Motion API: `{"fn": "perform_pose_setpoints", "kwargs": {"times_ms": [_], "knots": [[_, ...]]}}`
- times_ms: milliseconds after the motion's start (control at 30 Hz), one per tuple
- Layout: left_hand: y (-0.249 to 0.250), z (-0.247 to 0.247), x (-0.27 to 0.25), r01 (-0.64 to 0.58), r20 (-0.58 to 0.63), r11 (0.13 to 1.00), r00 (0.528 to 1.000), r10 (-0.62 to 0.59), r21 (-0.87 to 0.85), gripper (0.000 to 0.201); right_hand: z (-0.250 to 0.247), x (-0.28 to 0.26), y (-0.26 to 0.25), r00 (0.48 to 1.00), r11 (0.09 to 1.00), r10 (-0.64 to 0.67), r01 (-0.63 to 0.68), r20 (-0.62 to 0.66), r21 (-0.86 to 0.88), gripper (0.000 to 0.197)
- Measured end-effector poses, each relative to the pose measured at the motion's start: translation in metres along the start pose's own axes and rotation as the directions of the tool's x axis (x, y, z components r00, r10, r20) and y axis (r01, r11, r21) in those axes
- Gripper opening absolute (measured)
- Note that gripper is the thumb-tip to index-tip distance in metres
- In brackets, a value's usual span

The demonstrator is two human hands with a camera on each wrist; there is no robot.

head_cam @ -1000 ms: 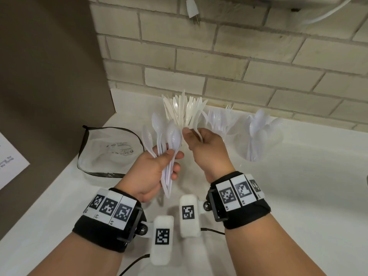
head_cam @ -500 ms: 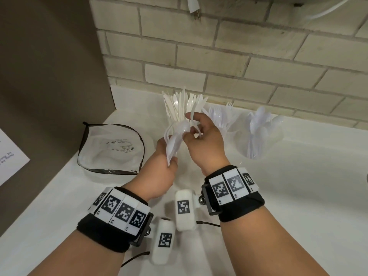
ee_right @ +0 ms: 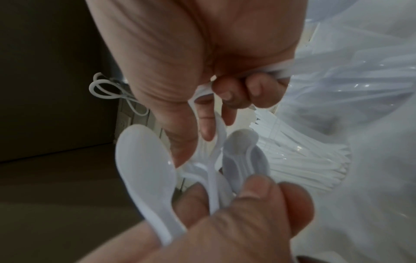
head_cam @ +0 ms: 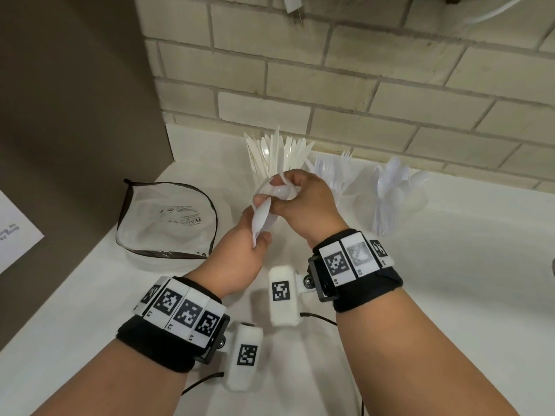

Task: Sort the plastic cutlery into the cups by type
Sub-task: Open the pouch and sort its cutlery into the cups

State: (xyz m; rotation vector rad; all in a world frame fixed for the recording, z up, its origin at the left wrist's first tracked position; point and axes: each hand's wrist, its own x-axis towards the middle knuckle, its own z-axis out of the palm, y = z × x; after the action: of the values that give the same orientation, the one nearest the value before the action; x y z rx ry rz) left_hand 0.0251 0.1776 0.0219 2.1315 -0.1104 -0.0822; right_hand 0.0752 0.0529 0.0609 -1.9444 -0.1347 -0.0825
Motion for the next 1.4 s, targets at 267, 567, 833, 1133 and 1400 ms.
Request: {"fn": "perform_pose_setpoints", "kwargs": {"times_ms": [267,567,833,1133,1400], "knots": [[0.002,0.002,-0.004,-0.023,0.061,0.993,0.998,0.03,-0.113,0.009,-0.012,0.0,-0.008,0.995,0.999,-0.024,0.027,0.101,-0.033,0.012],[-0.002,0.001,0.0,-0.083,0.084,0.996,0.993,0.081,0.012,0.032,-0.021,0.009,-0.015,0.996,0.997,-0.079,0.08,-0.036,0.013,0.011],[-0.004,0.001,0.0,-0.107,0.123,0.991,0.988,0.096,0.082,0.033,-0.02,0.009,-0.025,0.99,0.983,-0.054,0.075,-0.127,0.169,0.013],[-0.015,0.002,-0.002,-0.06,0.159,0.994,0.986,0.046,0.087,0.035,-0.032,0.009,-0.029,0.981,0.966,-0.074,0.115,-0.179,0.231,0.008],[-0.011,-0.004,0.0,0.066,-0.011,0.922,0.997,-0.075,-0.38,0.009,-0.083,0.058,-0.01,0.849,0.902,-0.285,0.395,-0.445,0.174,0.013]]}}
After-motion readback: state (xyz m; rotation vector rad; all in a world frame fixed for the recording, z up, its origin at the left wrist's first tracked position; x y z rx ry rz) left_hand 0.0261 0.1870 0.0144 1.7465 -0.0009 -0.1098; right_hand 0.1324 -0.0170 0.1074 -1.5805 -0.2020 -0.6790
